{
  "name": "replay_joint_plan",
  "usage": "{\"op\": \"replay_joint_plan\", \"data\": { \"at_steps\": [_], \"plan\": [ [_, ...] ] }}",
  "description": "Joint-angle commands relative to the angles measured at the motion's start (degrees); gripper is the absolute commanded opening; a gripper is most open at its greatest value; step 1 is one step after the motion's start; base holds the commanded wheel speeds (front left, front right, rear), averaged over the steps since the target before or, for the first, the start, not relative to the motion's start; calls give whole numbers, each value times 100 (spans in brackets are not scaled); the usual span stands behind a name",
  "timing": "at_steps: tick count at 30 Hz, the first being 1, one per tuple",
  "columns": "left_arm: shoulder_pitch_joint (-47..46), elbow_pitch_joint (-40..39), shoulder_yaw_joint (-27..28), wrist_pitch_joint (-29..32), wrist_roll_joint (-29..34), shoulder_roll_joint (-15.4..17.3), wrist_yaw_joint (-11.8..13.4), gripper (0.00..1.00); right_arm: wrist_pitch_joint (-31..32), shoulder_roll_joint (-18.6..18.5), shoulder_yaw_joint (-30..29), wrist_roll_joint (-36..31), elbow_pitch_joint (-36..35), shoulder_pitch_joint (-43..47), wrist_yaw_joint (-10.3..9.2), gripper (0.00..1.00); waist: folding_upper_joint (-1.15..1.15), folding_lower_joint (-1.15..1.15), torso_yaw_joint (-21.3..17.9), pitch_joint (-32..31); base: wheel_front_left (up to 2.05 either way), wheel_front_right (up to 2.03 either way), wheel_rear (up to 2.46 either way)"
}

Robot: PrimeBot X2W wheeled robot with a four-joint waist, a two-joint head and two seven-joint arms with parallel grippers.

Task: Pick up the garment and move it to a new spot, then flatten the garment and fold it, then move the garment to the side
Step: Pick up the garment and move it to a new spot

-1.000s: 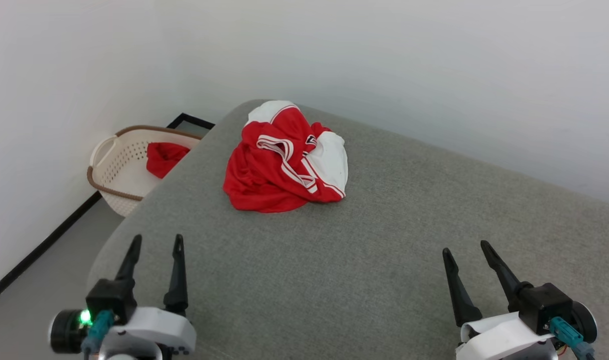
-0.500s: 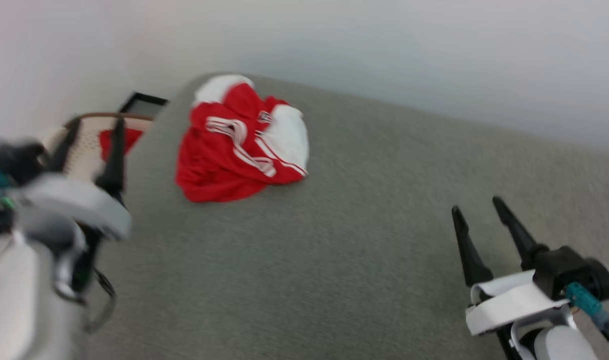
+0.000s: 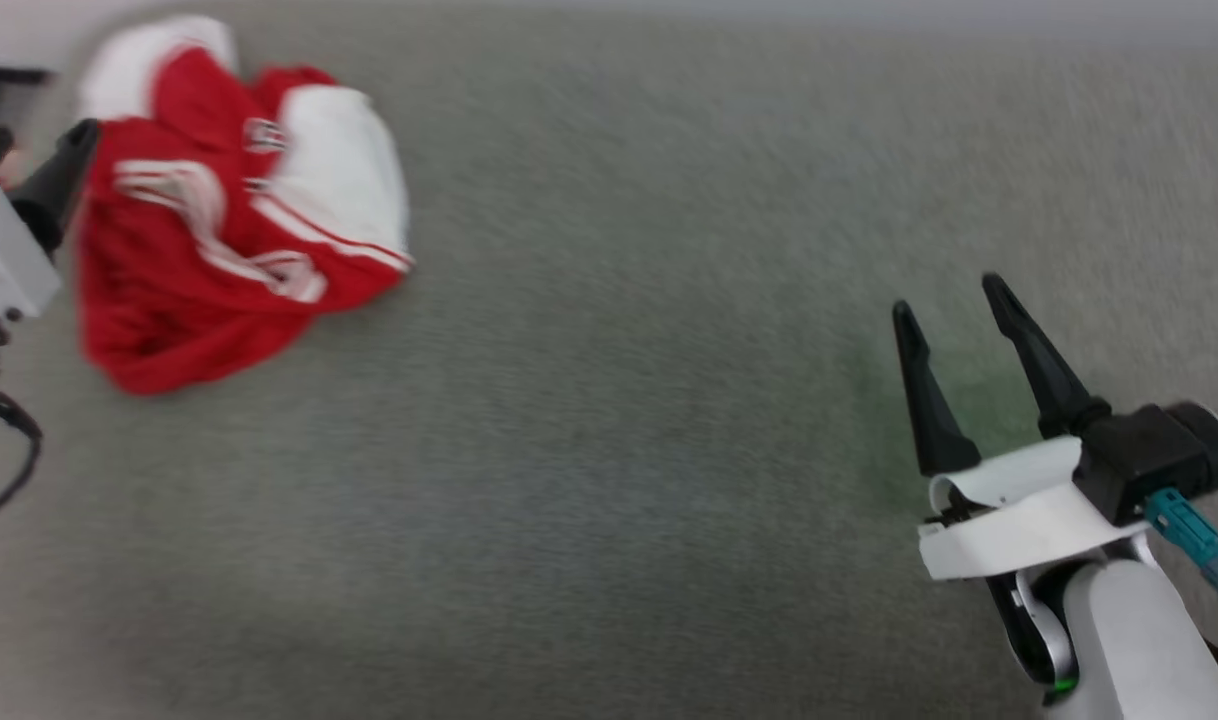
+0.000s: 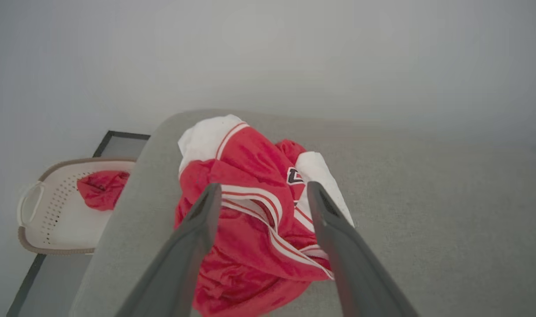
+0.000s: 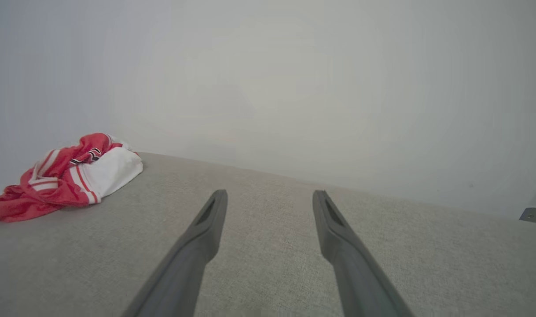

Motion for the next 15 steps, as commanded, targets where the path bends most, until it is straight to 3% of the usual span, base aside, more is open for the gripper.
{"op": "replay_joint_plan", "data": {
  "at_steps": [1,8,15],
  "plan": [
    [-140,93,3,246,-101,52,70,100,-40,7,64,31,-33,-160,0,100,0,0,-1013,1104,0,0,0],
    [-499,599,-48,1573,-304,337,492,100,-96,-10,207,99,-125,-430,-1,100,0,0,-1401,1685,0,0,0],
    [-508,949,-167,2014,-275,338,721,100,-69,-19,223,132,-257,-495,-1,100,0,0,-1479,1848,0,0,0]
  ]
}}
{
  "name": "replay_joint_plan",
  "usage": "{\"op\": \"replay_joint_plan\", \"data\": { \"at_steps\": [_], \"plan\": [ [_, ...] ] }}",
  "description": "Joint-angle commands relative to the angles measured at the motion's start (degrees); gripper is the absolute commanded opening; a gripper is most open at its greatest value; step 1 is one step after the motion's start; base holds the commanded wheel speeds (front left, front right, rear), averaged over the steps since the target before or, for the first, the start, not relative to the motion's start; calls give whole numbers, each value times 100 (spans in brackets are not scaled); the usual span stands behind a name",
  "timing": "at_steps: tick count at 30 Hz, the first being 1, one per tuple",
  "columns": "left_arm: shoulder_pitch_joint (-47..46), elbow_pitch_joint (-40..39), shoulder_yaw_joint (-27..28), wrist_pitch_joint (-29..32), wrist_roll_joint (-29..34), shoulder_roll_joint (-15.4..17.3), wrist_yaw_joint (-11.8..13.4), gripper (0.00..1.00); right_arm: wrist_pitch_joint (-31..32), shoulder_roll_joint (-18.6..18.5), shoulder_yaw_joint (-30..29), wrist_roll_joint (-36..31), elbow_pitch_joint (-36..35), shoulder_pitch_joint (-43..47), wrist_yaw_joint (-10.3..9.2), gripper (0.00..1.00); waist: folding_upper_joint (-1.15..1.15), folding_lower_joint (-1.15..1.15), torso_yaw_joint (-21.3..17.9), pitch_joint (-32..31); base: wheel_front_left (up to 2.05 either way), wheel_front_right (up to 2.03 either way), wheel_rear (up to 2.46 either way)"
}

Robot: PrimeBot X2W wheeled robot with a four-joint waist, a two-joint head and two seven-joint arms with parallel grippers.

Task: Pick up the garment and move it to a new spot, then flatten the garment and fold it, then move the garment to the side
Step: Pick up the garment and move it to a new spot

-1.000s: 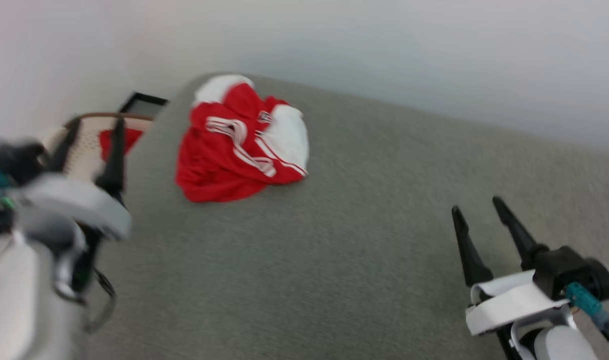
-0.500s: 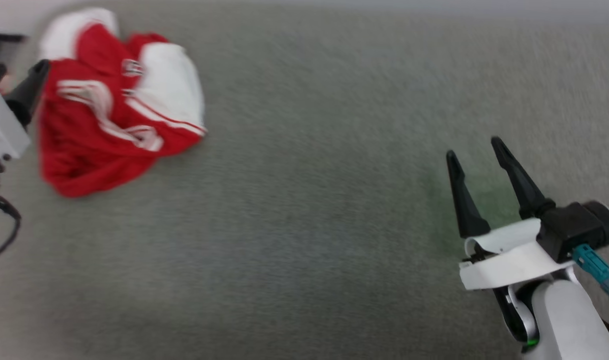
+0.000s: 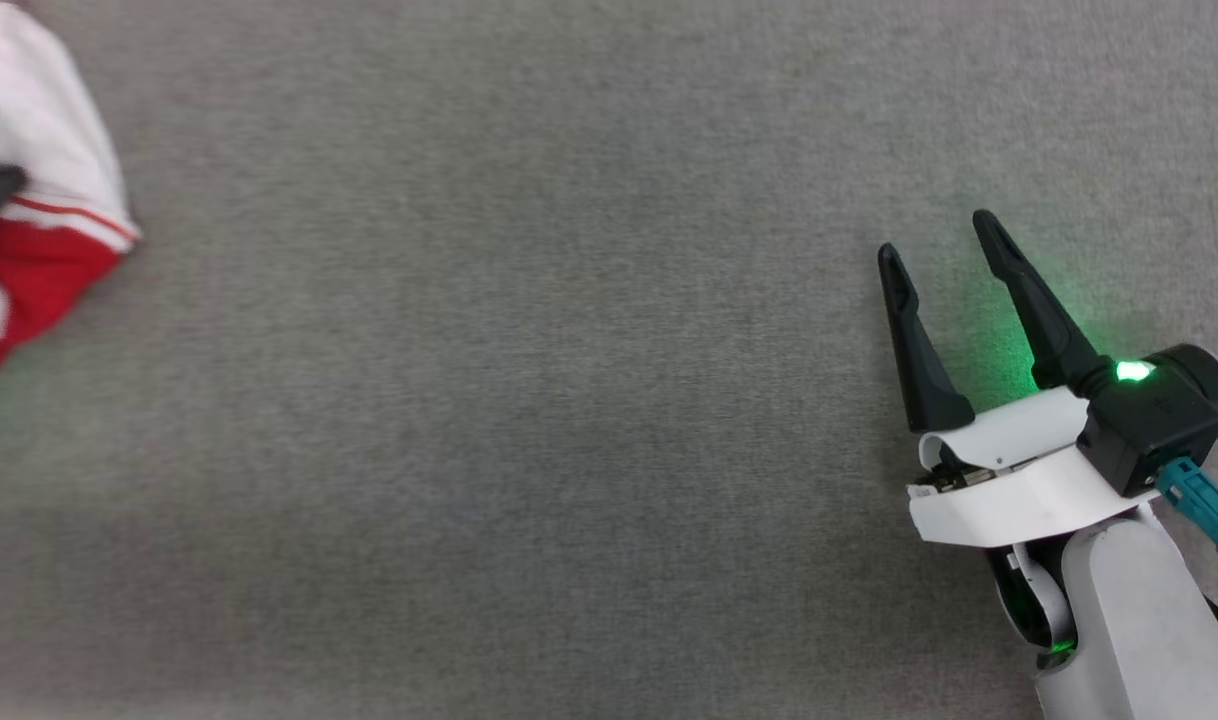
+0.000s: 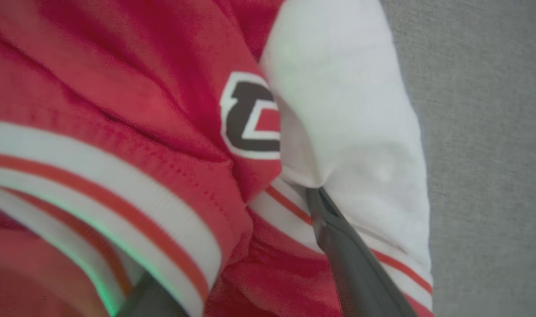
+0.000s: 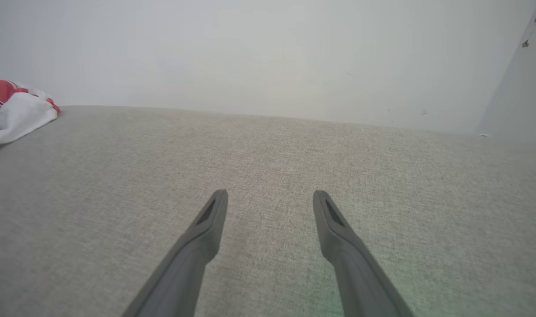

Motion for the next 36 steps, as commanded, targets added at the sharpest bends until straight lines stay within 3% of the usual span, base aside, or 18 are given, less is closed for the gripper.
{"op": "replay_joint_plan", "data": {
  "at_steps": [1,6,7,8,9,14,18,25,36],
  "plan": [
    [100,207,-106,28,46,-117,49,100,14,7,6,66,-42,-79,-2,100,0,0,-332,355,0,0,0],
    [171,586,-211,-23,48,-317,106,100,66,18,56,64,-98,-157,-1,100,0,0,-311,368,0,0,0],
    [180,659,-237,-29,28,-365,89,93,81,19,58,72,-102,-162,-2,100,0,0,-300,356,0,0,0],
    [187,715,-248,-25,-12,-453,112,40,86,12,51,69,-108,-158,-2,100,0,0,-279,333,0,0,0],
    [194,749,-281,-20,-30,-512,98,0,96,6,40,62,-118,-152,-2,100,0,0,-254,305,0,0,0],
    [89,956,-326,-159,-109,-525,-175,0,124,-25,14,80,-122,-56,-2,100,0,0,-122,83,0,0,0],
    [-21,984,-365,-339,-19,-478,-254,0,145,-31,5,97,-94,44,-1,100,0,0,33,-214,0,0,0],
    [-317,829,-369,-1022,222,-202,-394,0,198,-46,-11,142,44,296,-2,100,0,0,284,-885,0,0,0],
    [-758,592,-826,-1972,584,-105,-685,0,260,29,-71,216,224,777,-2,100,0,0,646,-1996,0,0,0]
  ]
}}
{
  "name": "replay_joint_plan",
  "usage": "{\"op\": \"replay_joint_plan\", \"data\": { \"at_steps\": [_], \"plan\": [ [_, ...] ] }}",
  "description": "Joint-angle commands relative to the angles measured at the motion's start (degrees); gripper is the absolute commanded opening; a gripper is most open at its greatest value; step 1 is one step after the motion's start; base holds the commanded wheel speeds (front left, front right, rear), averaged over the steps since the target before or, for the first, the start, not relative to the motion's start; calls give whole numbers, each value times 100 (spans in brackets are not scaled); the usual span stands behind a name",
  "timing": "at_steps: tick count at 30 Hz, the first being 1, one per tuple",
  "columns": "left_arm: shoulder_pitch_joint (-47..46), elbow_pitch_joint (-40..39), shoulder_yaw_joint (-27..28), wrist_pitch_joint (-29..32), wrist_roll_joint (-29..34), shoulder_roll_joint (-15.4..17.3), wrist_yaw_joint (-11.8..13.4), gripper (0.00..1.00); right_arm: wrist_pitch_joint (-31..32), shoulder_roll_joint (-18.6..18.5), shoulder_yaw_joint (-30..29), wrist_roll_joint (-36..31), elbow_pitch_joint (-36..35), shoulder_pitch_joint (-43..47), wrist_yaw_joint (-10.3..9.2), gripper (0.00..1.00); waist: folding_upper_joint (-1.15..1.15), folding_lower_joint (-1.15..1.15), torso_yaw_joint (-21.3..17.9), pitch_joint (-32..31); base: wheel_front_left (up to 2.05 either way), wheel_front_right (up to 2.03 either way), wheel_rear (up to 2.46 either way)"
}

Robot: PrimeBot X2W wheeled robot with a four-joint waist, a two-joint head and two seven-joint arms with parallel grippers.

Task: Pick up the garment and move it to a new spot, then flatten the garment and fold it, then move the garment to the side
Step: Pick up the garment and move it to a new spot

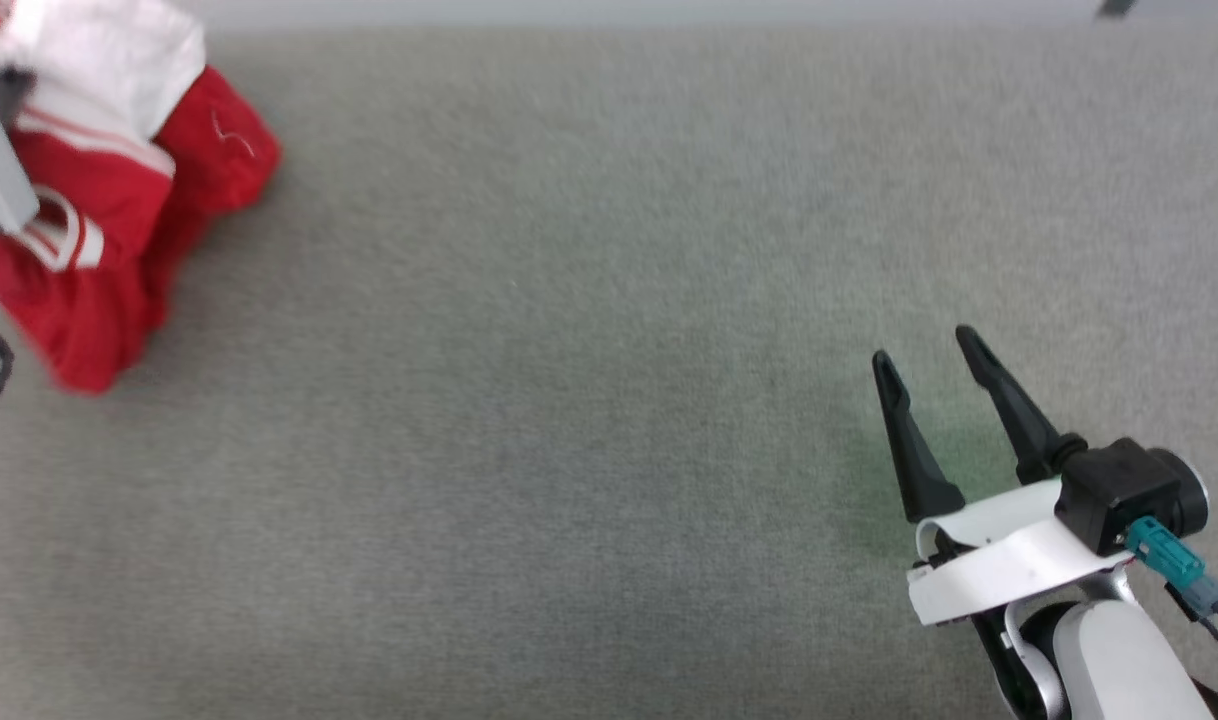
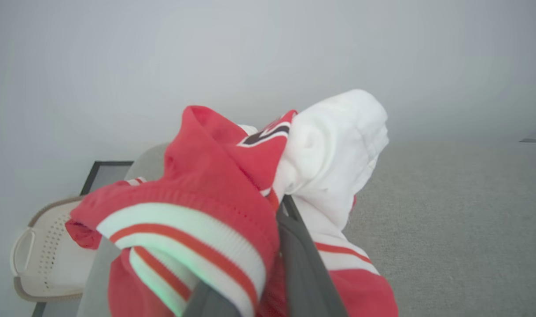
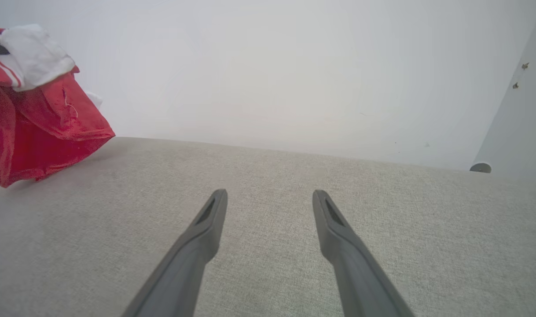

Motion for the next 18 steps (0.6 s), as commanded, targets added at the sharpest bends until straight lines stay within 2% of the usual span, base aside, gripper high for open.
{"op": "replay_joint_plan", "data": {
  "at_steps": [1,8,14,18],
  "plan": [
    [-139,-77,-94,-174,96,31,-40,0,-1,25,-26,11,30,146,-2,100,0,0,319,-643,0,0,0],
    [-456,-293,-511,-439,199,-25,-97,0,2,90,-73,33,103,410,-2,100,0,0,442,-1186,0,0,0],
    [-541,-691,-869,-253,91,-130,-107,0,20,96,-224,-15,77,587,-2,100,0,0,436,-1467,0,0,0],
    [-412,-1111,-1070,-11,-120,-257,-110,0,4,85,-442,-94,52,702,-2,100,0,0,266,-1560,0,0,0]
  ]
}}
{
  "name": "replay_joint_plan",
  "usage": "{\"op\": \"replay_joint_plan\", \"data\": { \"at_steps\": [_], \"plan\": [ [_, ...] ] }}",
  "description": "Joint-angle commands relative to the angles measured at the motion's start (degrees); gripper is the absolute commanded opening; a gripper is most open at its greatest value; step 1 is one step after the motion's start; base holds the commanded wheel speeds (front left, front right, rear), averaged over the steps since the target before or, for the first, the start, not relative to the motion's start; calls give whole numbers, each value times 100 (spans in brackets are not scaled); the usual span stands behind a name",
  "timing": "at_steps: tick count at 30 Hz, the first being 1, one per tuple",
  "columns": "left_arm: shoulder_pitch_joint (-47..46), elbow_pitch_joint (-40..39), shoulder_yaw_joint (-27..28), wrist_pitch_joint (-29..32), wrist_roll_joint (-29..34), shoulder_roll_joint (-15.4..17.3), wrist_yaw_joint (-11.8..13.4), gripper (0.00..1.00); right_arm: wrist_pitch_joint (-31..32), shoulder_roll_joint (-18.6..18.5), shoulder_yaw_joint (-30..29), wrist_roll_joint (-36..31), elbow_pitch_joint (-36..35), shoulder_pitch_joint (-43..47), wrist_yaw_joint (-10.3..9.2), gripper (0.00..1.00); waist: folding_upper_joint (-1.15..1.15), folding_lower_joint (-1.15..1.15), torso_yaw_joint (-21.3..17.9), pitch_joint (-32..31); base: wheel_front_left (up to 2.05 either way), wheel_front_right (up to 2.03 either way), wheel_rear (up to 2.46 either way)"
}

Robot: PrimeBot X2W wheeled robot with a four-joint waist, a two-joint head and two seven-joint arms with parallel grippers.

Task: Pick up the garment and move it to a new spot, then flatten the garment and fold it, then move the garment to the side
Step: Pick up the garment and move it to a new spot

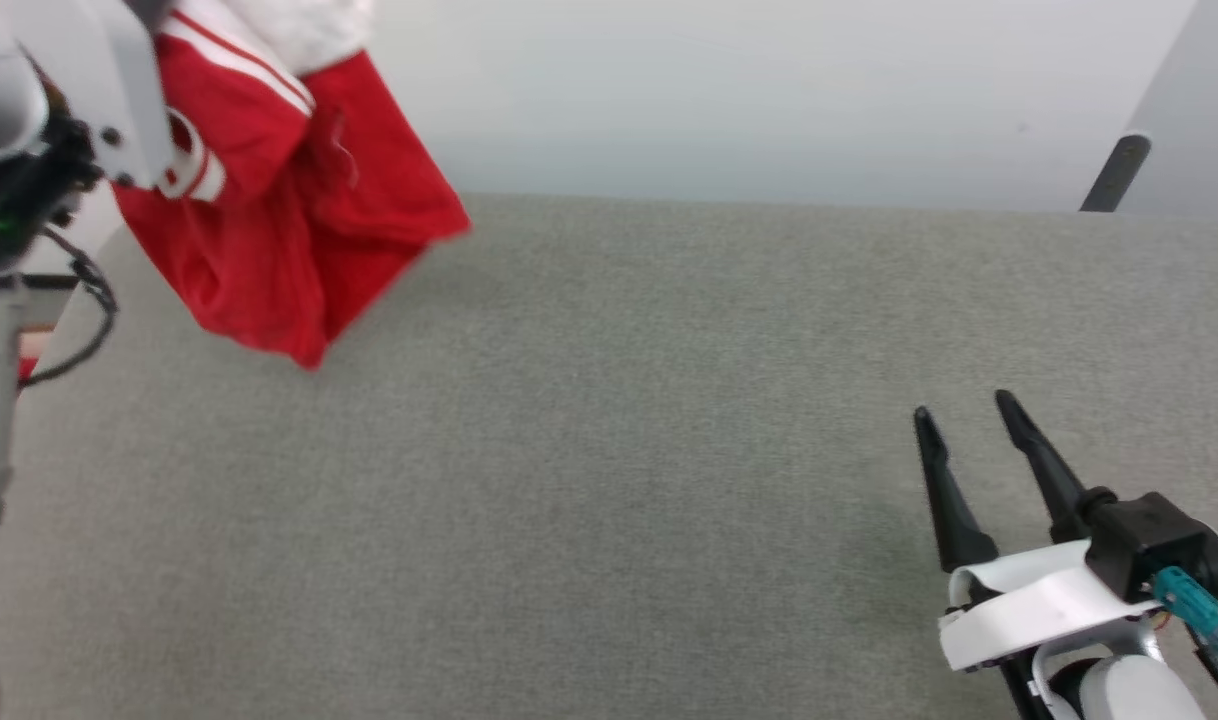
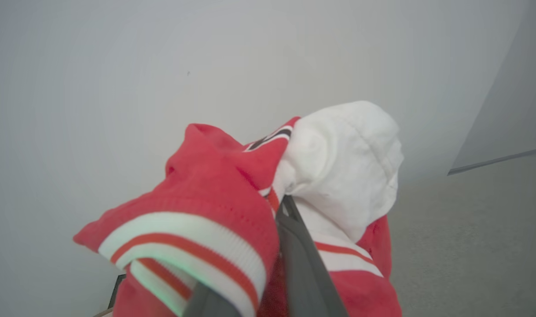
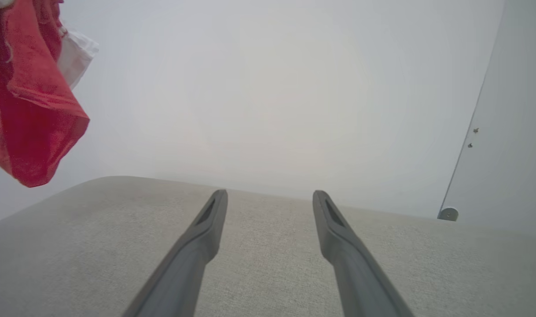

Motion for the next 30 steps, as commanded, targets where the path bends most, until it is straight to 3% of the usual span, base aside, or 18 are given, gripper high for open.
{"op": "replay_joint_plan", "data": {
  "at_steps": [1,18,30],
  "plan": [
    [105,-187,-42,126,-149,-103,-9,0,-11,-22,-114,-67,-11,133,-2,100,0,0,-153,-99,0,0,0],
    [877,-1682,-492,992,-505,-437,300,0,-121,52,-1195,-236,-33,320,-2,100,0,0,-1271,165,0,0,0],
    [1836,-1794,-927,1089,-666,-771,517,0,-279,216,-1332,-153,192,212,-2,100,0,0,-1919,500,0,0,0]
  ]
}}
